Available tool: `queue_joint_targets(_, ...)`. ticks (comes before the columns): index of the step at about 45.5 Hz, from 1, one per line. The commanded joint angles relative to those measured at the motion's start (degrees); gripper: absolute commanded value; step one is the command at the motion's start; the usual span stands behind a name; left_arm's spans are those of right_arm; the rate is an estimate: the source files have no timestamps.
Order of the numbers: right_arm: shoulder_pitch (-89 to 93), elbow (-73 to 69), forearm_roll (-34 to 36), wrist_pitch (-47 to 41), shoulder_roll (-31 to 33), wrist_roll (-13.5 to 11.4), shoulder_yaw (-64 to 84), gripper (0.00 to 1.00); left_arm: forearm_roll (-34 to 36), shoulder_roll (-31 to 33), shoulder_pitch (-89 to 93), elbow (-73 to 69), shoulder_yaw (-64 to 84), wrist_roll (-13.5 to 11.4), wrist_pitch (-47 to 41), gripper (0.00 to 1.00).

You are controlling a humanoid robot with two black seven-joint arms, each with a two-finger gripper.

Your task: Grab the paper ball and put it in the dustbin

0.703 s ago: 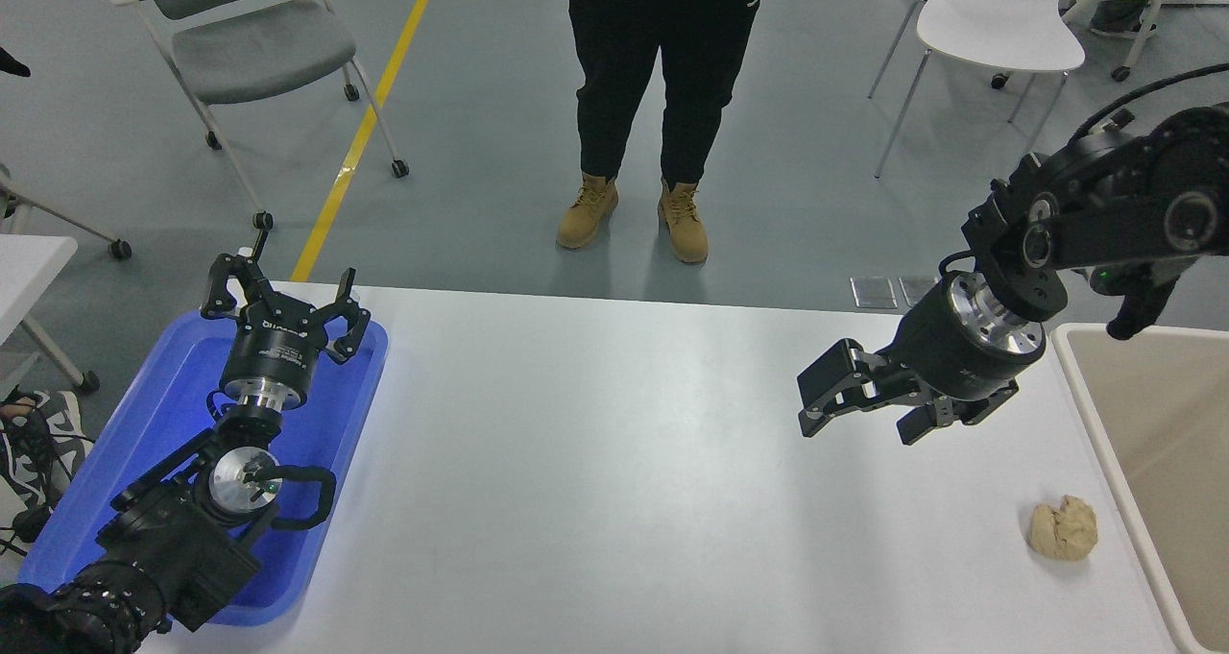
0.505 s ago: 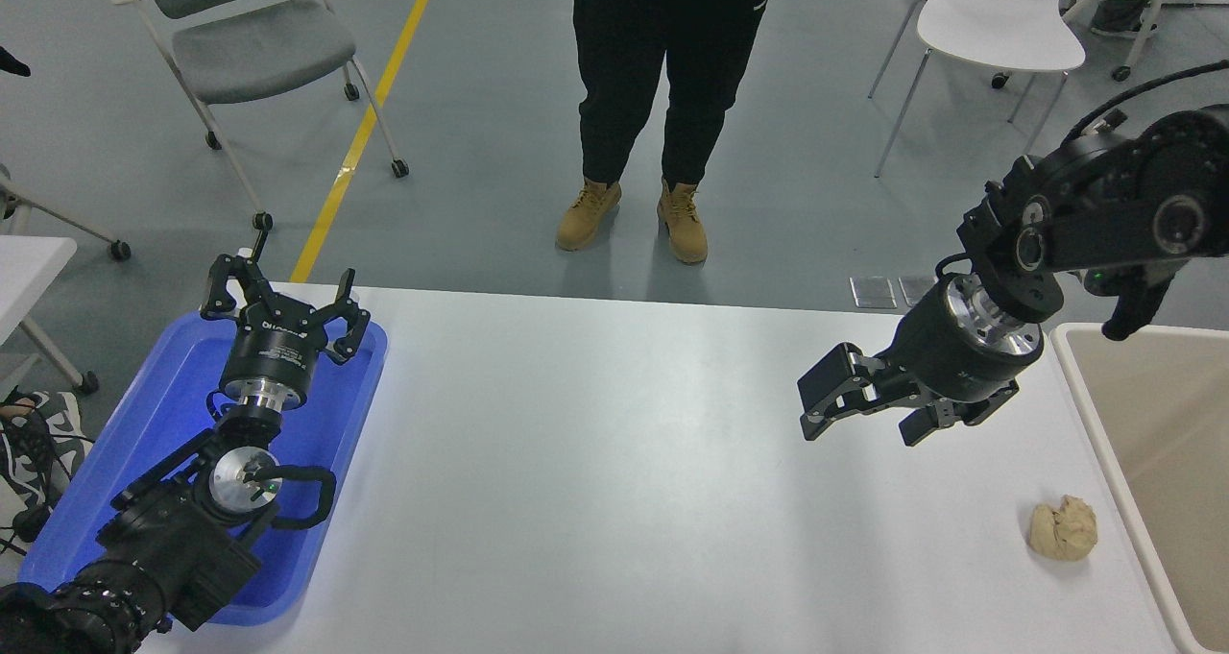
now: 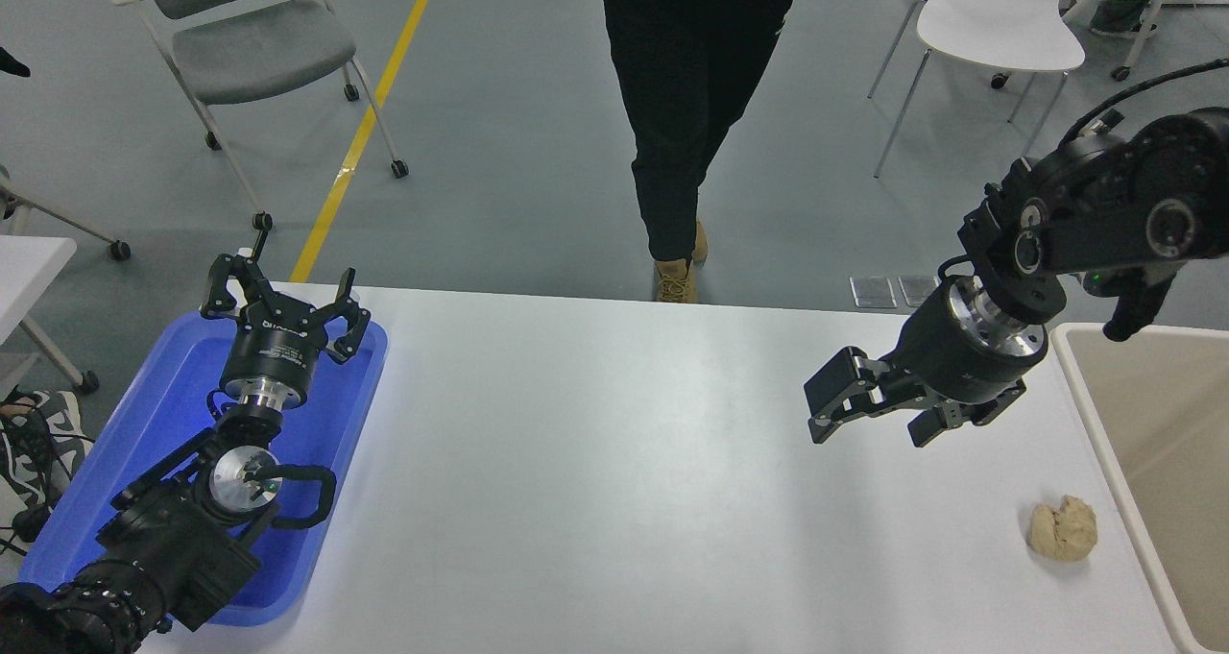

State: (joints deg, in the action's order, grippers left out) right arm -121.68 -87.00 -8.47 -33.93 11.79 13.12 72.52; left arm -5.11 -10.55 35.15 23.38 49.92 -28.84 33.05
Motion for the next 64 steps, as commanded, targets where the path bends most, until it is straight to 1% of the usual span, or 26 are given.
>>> queue_joint_targets(1, 0.3, 0.1, -2.2, 0.0, 0.3, 0.1, 0.3, 1.00, 0.0, 0.0, 0.0, 0.0, 0.0, 0.0, 0.0, 1.00)
queue_joint_targets(8, 1.7, 0.2, -6.4, 0.5, 4.3, 0.1, 1.2, 1.00, 0.0, 0.0, 0.0, 0.0, 0.0, 0.0, 0.0, 1.00)
queue_joint_targets(14, 5.5, 2.6, -13.1, 2.7, 8.8, 0.1, 1.3, 1.00, 0.0, 0.0, 0.0, 0.0, 0.0, 0.0, 0.0, 1.00)
queue_joint_targets(24, 15.9, 11.0, -25.0, 6.2, 15.2, 0.2, 1.2, 1.00, 0.0, 0.0, -0.1, 0.0, 0.0, 0.0, 0.0, 1.00)
queue_joint_targets(30, 25.3, 20.6, -29.7, 7.6, 18.9, 0.3, -0.2, 1.00, 0.0, 0.0, 0.0, 0.0, 0.0, 0.0, 0.0, 1.00)
queue_joint_targets(43, 42.1, 35.3, -35.7, 10.4, 21.9, 0.5, -9.7, 1.00, 0.0, 0.0, 0.0, 0.0, 0.0, 0.0, 0.0, 1.00)
queue_joint_targets(53, 49.3, 40.7, -36.0, 11.0, 22.0, 0.6, -12.8, 1.00, 0.0, 0.0, 0.0, 0.0, 0.0, 0.0, 0.0, 1.00)
queue_joint_targets(64, 53.7, 41.8, -36.0, 17.7, 21.6, 0.5, -13.2, 1.00, 0.0, 0.0, 0.0, 0.0, 0.0, 0.0, 0.0, 1.00)
